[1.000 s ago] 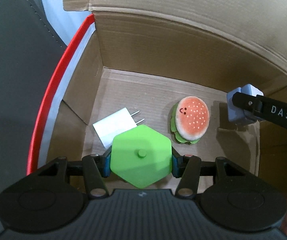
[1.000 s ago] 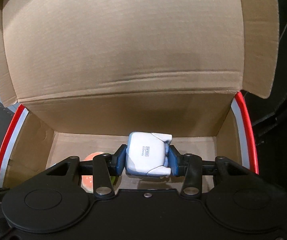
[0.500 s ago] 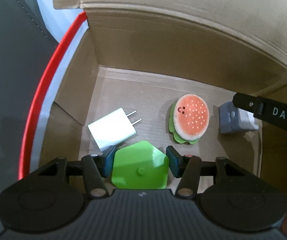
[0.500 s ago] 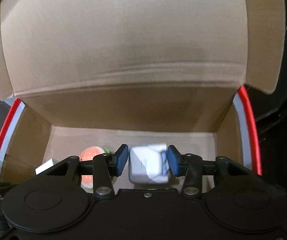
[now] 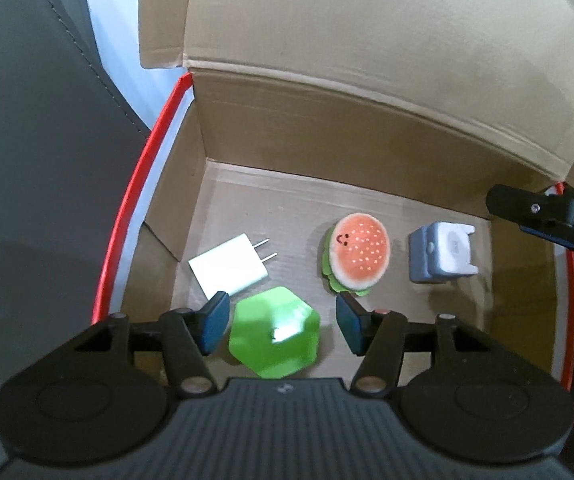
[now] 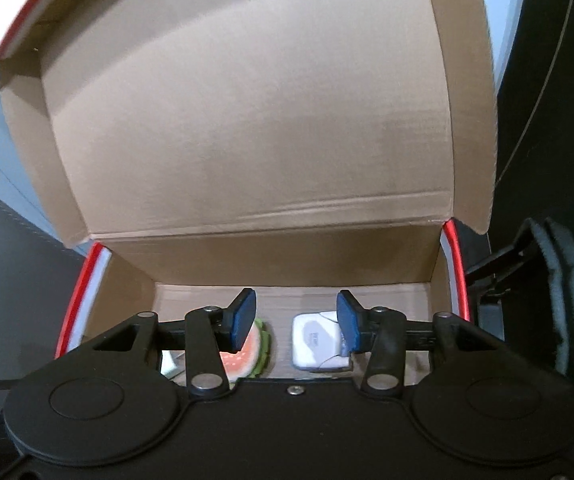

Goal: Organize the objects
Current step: 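Open the left gripper releasing the green block while the right gripper releases the white cube, then lift both tools out of the shoebox and back away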

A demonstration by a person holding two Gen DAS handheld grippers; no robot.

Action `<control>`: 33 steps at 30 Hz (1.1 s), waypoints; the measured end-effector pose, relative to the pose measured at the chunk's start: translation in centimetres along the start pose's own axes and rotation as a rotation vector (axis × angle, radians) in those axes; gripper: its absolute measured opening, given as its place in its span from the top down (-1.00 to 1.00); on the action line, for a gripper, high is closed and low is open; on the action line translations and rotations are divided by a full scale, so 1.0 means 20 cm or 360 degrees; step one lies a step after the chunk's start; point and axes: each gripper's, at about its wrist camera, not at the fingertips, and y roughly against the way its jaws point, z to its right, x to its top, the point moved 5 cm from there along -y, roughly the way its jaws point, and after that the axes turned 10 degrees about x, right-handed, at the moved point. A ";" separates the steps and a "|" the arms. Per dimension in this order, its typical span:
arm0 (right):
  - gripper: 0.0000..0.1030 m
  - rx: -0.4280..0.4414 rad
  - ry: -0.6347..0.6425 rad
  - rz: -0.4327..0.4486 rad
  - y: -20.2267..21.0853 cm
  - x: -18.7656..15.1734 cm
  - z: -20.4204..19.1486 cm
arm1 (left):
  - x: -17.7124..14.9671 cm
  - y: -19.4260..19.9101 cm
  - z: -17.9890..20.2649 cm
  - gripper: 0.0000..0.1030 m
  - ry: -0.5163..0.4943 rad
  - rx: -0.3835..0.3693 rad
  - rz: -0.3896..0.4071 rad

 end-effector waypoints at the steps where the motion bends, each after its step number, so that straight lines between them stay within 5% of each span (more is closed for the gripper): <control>1: -0.08 0.0003 0.0002 0.0006 0.03 0.01 0.00 | -0.01 0.01 0.00 -0.14 0.0003 -0.0008 0.0002; 8: -0.43 0.0038 0.0013 0.0080 0.22 0.06 -0.04 | -0.03 0.15 0.02 -0.24 -0.0017 -0.0027 0.0040; 10: -0.64 0.0040 0.0029 0.0114 0.28 0.07 -0.05 | -0.04 0.18 0.01 -0.37 -0.0024 -0.0022 0.0053; 19: -0.92 0.0104 0.0015 0.0196 0.47 0.09 -0.10 | -0.07 0.36 -0.02 -0.83 -0.0044 0.0004 0.0155; 33: -1.00 0.0139 -0.0033 0.0260 0.68 0.02 -0.12 | -0.14 0.59 -0.10 -0.99 -0.0083 0.0001 0.0283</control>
